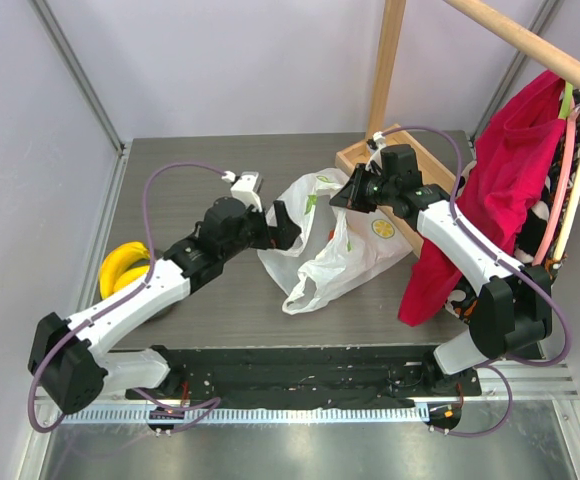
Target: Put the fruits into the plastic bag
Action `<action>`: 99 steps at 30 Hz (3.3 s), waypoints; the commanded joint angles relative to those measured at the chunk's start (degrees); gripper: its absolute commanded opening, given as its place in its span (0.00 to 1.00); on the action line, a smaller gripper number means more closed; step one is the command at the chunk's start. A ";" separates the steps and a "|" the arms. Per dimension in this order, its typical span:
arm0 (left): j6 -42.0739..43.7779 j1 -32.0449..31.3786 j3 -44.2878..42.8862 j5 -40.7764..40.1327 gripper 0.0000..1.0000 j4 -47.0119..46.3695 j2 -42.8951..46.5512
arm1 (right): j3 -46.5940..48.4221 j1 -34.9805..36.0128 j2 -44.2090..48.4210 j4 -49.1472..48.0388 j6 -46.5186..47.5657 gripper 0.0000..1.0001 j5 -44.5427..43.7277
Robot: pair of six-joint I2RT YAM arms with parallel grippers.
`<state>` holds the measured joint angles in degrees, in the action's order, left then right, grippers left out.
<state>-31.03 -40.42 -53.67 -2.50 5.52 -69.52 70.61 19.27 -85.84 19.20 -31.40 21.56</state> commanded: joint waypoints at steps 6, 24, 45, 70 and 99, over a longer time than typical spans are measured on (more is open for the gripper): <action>-1.84 10.27 5.59 -3.47 1.00 6.34 9.92 | 1.11 -0.19 2.70 -1.01 0.55 0.01 -0.12; -15.64 32.14 13.15 -17.09 1.00 28.21 21.00 | 0.67 -0.28 3.14 -1.36 0.63 0.01 0.15; -13.19 60.87 10.42 -25.81 1.00 43.54 18.37 | 1.72 -0.28 2.35 -2.15 0.90 0.01 2.61; -13.71 68.20 14.47 -10.42 1.00 37.55 10.63 | 2.78 -0.19 2.70 -1.45 1.25 0.01 1.73; -17.23 68.29 16.41 -8.40 0.61 38.51 16.34 | 2.08 -0.20 3.14 -1.27 1.69 0.01 1.03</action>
<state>-47.42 27.46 -36.51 -11.68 43.79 -55.02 70.91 19.27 -85.84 19.09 -30.28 23.05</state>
